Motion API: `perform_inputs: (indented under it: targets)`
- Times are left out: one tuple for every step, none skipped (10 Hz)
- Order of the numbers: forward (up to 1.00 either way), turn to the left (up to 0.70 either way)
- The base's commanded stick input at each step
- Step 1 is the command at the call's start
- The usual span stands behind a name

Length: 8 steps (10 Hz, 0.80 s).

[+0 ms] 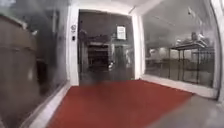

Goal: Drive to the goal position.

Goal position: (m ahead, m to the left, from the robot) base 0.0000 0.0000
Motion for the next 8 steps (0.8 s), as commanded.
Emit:
perform_inputs:
  targets:
    - [0.45, -0.27]
    - [0.45, -0.27]
    - [0.45, -0.14]
    - [0.45, 0.00]
    - [0.45, 0.00]
    - [0.45, 0.00]
    - [0.45, 0.00]
    - [0.45, 0.00]
